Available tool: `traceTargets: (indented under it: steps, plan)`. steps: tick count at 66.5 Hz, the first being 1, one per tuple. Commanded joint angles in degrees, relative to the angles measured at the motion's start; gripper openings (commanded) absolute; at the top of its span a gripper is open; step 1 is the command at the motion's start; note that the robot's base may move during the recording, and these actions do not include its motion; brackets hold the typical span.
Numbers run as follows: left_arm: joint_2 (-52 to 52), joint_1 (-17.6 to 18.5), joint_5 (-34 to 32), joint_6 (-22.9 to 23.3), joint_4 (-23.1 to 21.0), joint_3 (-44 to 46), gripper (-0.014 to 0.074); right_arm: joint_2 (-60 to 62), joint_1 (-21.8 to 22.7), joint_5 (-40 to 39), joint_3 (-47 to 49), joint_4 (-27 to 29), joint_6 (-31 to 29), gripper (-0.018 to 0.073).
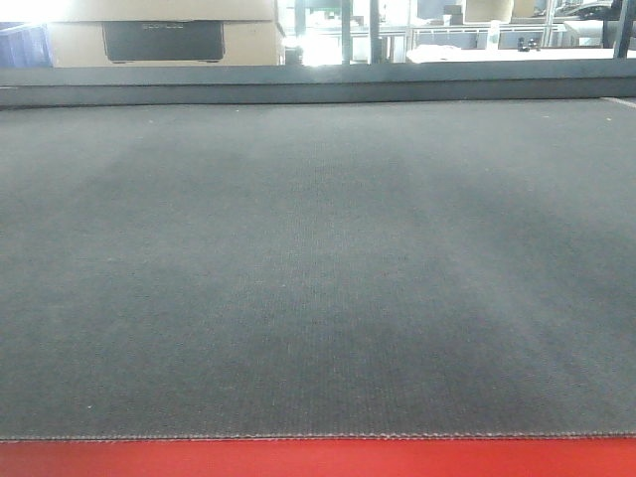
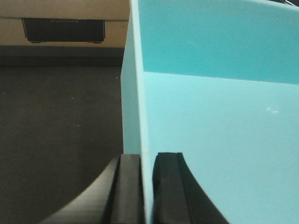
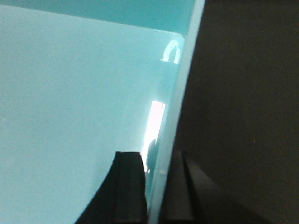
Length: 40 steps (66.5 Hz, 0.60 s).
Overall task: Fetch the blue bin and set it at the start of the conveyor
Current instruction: 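Lower the held bin onto the near end of the grey belt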
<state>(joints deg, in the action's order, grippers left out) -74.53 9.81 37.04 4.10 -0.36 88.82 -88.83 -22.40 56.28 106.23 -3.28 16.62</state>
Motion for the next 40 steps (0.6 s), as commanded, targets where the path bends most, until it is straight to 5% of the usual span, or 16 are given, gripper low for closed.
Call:
traceTargets:
  steps: [1,17,32,40]
  plan:
    - [0.6,0.1,-3.5,-0.6,-0.3,0.4,-0.0111,0.8,0.1,-1.9,0.5,0.0,-1.5,-0.0151]
    - [0.6,0.1,-3.4,-0.6,-0.3,0.4,-0.0111,0.9,0.1,-3.9,0.5,0.0,-1.5,-0.0151]
    - [-0.8,0.1,7.5,-0.6,-0.9,0.1,-0.0111,1.0,0.2,2.9,0.5,-5.9,-1.5,-0.0151]
    - [-3.3,0.1,7.9,-0.6,-3.4,-3.2,-0.0111,-0.9,1.6,7.3,0.4,-7.4,-1.5,-0.0151]
